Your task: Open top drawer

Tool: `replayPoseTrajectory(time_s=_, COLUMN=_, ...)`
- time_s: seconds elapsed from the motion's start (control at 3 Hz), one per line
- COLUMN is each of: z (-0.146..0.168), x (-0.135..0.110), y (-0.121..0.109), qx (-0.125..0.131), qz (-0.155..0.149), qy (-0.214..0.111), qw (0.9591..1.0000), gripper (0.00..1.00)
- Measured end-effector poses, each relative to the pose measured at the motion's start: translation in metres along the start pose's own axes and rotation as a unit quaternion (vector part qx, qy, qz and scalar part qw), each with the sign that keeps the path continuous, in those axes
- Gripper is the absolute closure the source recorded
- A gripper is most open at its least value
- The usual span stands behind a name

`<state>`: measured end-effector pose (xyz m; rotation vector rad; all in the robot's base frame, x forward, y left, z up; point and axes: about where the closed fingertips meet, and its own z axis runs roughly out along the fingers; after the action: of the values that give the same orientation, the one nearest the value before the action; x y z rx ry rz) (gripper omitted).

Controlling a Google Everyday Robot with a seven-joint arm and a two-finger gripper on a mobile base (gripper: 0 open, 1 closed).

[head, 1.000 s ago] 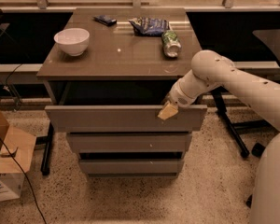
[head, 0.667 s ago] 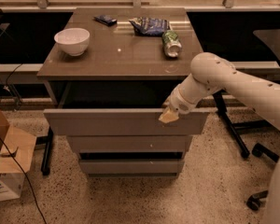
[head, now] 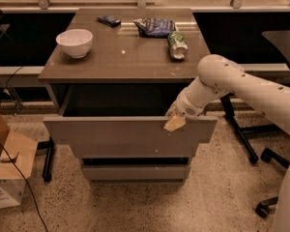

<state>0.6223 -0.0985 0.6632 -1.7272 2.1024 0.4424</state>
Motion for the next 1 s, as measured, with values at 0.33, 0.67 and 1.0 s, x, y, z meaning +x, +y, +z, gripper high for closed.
replayPoseTrajectory(time_s=0.33, z=0.000, x=0.000, y=0.000, qx=0.000, qz=0.000, qy=0.000, qw=1.0000, gripper=0.21)
replayPoseTrajectory(time_s=0.67, z=0.004, x=0.006, y=0.010, qx=-0.026, qz=-0.012, qy=0.027, qw=0.9992, gripper=0.01)
replayPoseTrajectory(time_s=1.0, z=0.010, x=0.025, y=0.045, qx=-0.080, qz=-0.022, qy=0.084, qw=0.9930, gripper=0.00)
